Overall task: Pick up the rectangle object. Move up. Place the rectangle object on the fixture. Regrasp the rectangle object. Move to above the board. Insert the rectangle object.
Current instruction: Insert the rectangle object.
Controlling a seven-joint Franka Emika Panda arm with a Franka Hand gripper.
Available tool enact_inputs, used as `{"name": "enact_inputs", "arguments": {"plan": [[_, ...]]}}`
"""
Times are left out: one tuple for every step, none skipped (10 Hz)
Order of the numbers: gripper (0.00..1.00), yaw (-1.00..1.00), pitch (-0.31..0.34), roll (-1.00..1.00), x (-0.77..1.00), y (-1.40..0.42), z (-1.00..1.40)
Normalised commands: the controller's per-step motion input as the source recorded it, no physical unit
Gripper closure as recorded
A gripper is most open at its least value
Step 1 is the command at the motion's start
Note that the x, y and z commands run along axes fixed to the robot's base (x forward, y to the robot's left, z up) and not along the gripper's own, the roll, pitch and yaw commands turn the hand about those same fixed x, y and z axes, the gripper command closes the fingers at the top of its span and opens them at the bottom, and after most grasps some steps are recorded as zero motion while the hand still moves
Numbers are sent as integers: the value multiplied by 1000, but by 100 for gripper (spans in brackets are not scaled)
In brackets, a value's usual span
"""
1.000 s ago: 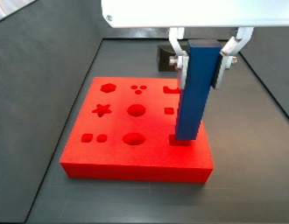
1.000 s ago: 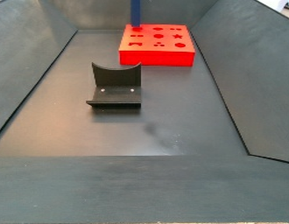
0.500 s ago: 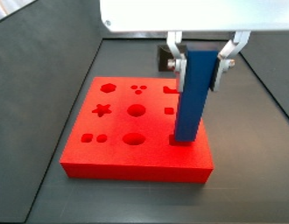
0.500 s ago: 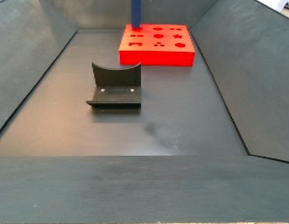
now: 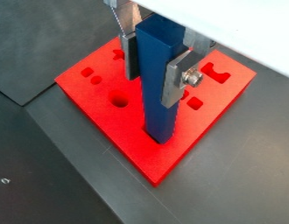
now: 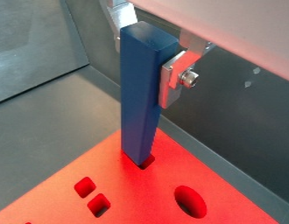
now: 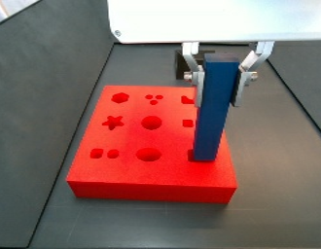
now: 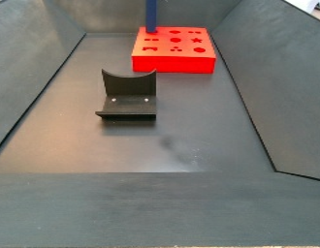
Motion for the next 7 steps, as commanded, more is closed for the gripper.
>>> {"name": "enact_inputs", "arguments": {"plan": [[100,0,-111,87,-89,-37,-149],[100,0,-116,79,-94,-23,-129],[100,0,-114,69,-74,-20,-131],[100,0,-153,61,-54,-26,-131],[100,0,-206,60,-89,-14,-131],[100,0,-203,50,-123,0,-137],[100,0,-217,30,-114,0,-97]]}}
